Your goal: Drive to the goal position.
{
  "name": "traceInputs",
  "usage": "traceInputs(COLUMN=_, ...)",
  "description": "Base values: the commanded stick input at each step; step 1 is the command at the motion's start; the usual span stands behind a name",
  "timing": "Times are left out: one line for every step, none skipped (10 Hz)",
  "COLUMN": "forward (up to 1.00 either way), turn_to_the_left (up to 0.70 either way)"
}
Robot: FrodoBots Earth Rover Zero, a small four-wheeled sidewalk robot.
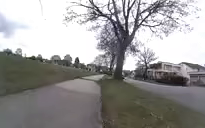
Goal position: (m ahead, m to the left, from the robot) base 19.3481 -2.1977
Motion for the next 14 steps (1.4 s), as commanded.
traceInputs(forward=0.85, turn_to_the_left=0.33)
traceInputs(forward=0.85, turn_to_the_left=0.34)
traceInputs(forward=0.85, turn_to_the_left=0.34)
traceInputs(forward=0.85, turn_to_the_left=0.28)
traceInputs(forward=0.85, turn_to_the_left=0.09)
traceInputs(forward=0.85, turn_to_the_left=0.00)
traceInputs(forward=0.85, turn_to_the_left=0.00)
traceInputs(forward=0.85, turn_to_the_left=0.00)
traceInputs(forward=0.85, turn_to_the_left=0.00)
traceInputs(forward=0.85, turn_to_the_left=0.00)
traceInputs(forward=0.85, turn_to_the_left=0.00)
traceInputs(forward=0.85, turn_to_the_left=0.00)
traceInputs(forward=0.85, turn_to_the_left=0.00)
traceInputs(forward=0.85, turn_to_the_left=0.00)
